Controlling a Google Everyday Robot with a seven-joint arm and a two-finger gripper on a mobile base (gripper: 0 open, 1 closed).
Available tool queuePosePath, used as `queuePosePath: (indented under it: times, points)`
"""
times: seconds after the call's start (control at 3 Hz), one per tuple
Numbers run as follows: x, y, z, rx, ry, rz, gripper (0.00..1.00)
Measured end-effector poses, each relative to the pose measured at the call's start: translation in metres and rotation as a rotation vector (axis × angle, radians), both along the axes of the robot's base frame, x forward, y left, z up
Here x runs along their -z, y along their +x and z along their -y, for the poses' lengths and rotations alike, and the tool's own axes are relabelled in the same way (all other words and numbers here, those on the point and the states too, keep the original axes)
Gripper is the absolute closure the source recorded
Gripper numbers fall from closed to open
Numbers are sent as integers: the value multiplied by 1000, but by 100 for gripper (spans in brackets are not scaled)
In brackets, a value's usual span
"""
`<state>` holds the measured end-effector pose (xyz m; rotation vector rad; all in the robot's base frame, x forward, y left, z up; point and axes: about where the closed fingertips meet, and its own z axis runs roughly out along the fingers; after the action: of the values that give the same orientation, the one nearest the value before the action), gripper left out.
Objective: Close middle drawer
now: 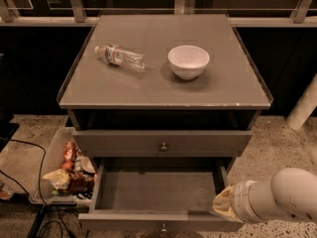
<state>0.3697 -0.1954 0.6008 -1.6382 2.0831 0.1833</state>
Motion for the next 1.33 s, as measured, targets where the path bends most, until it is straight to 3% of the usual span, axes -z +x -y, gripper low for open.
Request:
queuePosePath:
  times: [0.33, 1.33]
  points:
    - [19, 0, -7, -14, -2, -20, 100]
    - [154, -25, -35, -97, 7, -132, 100]
